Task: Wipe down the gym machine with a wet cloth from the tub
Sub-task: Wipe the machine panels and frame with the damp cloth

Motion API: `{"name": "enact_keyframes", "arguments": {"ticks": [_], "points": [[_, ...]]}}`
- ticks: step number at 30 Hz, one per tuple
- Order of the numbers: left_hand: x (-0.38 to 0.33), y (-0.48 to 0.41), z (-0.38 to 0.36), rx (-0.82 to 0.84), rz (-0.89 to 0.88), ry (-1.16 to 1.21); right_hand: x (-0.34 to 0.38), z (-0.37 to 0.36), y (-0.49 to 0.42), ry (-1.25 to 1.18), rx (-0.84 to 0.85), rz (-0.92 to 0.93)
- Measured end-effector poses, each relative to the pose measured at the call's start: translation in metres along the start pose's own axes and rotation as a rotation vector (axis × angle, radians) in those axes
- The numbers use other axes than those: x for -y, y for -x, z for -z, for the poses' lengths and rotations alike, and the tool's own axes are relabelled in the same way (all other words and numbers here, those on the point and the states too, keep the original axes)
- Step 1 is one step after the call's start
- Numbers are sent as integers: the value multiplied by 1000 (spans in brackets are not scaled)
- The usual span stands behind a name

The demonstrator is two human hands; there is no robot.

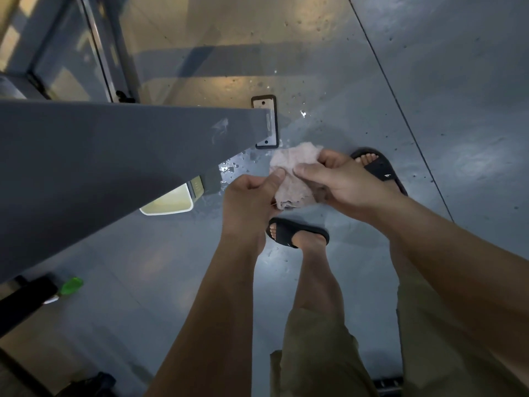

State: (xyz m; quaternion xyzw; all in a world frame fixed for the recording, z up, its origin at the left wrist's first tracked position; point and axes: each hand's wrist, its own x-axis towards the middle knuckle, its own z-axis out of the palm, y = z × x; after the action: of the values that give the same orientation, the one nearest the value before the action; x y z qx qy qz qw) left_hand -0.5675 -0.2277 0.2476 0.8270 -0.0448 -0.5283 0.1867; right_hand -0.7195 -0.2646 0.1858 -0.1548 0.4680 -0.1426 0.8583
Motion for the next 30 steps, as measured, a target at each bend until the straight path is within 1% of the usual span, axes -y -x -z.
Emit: {"name": "enact_keyframes", "arguments": {"ticks": [2, 4, 5, 8, 11, 15, 17, 19, 21, 23, 25, 26, 29, 30], "points": [[4, -5, 8, -147, -20, -116, -6, -8, -11, 101, -69, 29], [8, -7, 20, -243, -69, -204, -7, -18, -25, 206, -163, 65], [10, -6, 26, -281, -110, -222, -9, -23, -34, 215, -200, 68], [16, 1, 45, -398, -244, -199, -11, -40, -64, 185, -283, 92], [12, 4, 56, -469, -362, -167, -8, -62, -94, 241, -296, 154], [6, 1, 57, -512, -392, -69, -16, -93, -119, 230, -137, 154], [6, 0, 56, -525, -396, -30, -21, -108, -116, 219, -69, 168], [7, -2, 56, -527, -408, -1, -21, -120, -103, 168, -35, 179], [8, -1, 57, -508, -428, 31, -13, -138, -80, 134, -47, 210], [11, 3, 59, -477, -450, 82, -16, -147, -62, 226, -31, 250], [13, 8, 62, -471, -476, 74, -23, -141, -70, 297, -45, 331], [13, 9, 63, -470, -481, 56, -23, -135, -83, 304, -75, 333], [10, 8, 68, -469, -473, 56, -5, -123, -127, 297, -182, 139], [9, 6, 70, -467, -473, 59, -1, -125, -127, 280, -188, 123]]}}
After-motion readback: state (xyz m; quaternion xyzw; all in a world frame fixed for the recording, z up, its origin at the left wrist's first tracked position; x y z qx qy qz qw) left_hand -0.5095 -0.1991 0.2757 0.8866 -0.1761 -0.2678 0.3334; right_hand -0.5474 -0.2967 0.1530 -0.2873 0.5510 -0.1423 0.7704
